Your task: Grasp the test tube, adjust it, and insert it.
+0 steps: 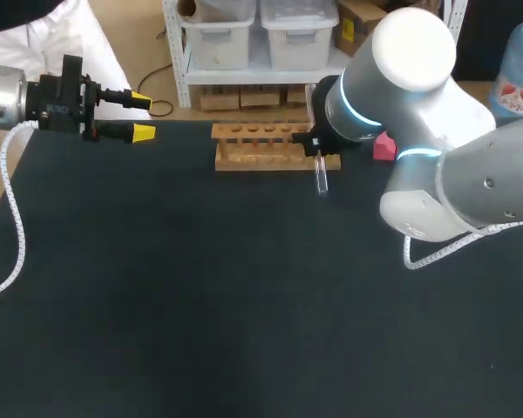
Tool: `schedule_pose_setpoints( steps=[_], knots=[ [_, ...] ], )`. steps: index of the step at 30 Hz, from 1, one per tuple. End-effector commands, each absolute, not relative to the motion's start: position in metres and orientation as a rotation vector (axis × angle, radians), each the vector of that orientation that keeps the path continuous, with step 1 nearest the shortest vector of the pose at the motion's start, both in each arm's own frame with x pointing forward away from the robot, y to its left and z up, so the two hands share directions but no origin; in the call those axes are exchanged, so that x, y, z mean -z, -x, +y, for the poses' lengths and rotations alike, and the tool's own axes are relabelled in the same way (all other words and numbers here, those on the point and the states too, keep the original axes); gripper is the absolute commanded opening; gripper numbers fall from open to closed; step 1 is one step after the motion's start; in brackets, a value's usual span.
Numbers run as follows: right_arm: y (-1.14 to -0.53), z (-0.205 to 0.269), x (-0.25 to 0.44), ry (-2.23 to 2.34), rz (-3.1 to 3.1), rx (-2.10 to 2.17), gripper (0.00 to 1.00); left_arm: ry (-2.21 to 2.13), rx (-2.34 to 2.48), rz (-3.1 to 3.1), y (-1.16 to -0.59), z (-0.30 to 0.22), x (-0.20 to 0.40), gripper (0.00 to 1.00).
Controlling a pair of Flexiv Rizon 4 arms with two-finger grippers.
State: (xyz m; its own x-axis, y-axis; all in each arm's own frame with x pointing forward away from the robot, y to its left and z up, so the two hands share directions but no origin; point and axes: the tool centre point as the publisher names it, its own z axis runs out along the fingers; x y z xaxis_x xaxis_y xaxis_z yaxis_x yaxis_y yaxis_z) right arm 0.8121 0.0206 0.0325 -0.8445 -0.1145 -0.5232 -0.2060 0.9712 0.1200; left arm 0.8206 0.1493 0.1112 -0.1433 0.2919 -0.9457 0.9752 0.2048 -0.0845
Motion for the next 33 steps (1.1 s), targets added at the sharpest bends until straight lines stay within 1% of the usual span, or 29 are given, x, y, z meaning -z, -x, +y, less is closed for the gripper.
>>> schedule_pose_setpoints(
  steps=[1,18,33],
  knots=[
    [-0.802,0.017,-0.039,0.217,2.575,-0.228,0.0,-1.225,0.985,1.602,-0.821,0.15,-0.11,1.0],
    [-0.78,0.003,-0.081,0.179,2.529,-0.17,0.0,-1.225,0.985,1.602,-0.821,0.15,-0.11,1.0],
    [-0.775,0.004,-0.094,0.196,2.506,-0.159,0.0,-1.225,0.985,1.602,-0.821,0.15,-0.11,1.0]
  ],
)
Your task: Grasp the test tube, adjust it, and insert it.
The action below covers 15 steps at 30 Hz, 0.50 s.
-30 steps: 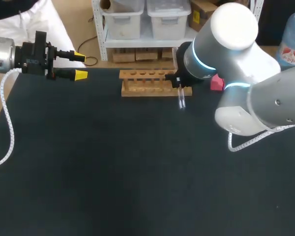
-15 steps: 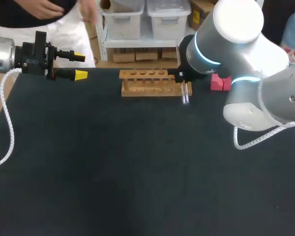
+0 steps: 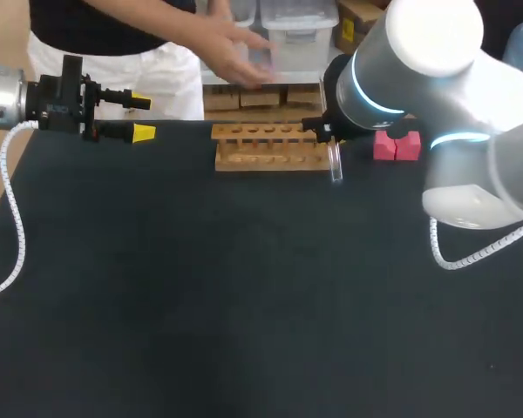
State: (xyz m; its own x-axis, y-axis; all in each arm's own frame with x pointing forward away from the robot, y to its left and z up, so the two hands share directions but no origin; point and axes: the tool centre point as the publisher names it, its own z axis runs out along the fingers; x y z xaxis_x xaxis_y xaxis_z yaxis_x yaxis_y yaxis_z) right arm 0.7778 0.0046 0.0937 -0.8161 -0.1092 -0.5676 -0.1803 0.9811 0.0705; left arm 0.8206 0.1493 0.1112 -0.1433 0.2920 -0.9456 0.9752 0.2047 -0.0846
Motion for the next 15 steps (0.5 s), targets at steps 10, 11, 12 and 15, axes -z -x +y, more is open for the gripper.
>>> schedule_pose_setpoints(
  steps=[10,11,12,15],
  knots=[
    [-0.7766,0.0032,-0.094,0.191,2.501,-0.181,0.0,-1.225,0.985,1.602,-0.8207,0.1497,-0.1101,1.0],
    [-0.7766,0.0032,-0.094,0.191,2.501,-0.181,0.0,-1.225,0.985,1.602,-0.8207,0.1497,-0.1101,1.0],
    [-0.7766,0.0032,-0.094,0.191,2.501,-0.181,0.0,-1.225,0.985,1.602,-0.8207,0.1497,-0.1101,1.0],
    [-0.7766,0.0032,-0.094,0.191,2.501,-0.181,0.0,-1.225,0.985,1.602,-0.8207,0.1497,-0.1101,1.0]
  ],
)
